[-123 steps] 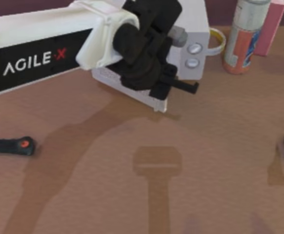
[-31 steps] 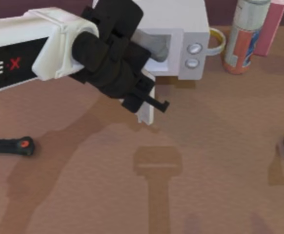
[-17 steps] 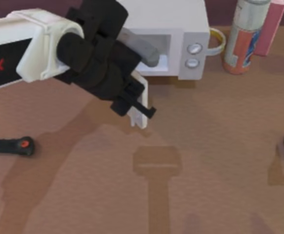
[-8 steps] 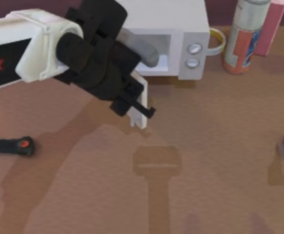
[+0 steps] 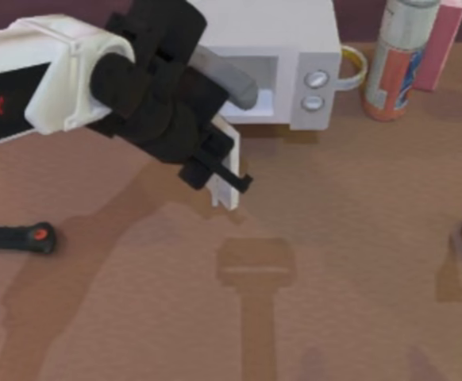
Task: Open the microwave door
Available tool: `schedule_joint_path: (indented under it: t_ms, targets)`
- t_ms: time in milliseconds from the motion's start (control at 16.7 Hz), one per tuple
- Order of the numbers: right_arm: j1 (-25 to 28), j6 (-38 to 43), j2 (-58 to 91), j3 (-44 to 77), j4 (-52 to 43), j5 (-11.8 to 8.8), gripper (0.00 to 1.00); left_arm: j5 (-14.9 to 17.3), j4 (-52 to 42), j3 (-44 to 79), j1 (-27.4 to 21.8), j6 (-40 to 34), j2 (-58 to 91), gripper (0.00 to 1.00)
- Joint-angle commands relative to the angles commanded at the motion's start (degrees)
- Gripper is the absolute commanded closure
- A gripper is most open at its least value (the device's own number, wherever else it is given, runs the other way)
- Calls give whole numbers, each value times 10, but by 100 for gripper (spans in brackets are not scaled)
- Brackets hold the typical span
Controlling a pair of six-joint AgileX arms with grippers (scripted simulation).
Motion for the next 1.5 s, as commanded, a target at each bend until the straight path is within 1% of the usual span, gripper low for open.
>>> schedule_joint_path:
  t_ms: [300, 420, 840, 1500]
  targets:
    - [0, 0, 0, 0, 0, 0, 0, 0, 0, 0, 0, 0, 0, 100]
    - [0, 0, 0, 0, 0, 0, 0, 5, 0, -2, -2, -1, 0, 100]
    - [0, 0, 0, 0, 0, 0, 0, 42, -10, -23, 30, 77, -22, 100]
    - [0, 0, 0, 0, 0, 0, 0, 43, -11, -24, 31, 79, -22, 100]
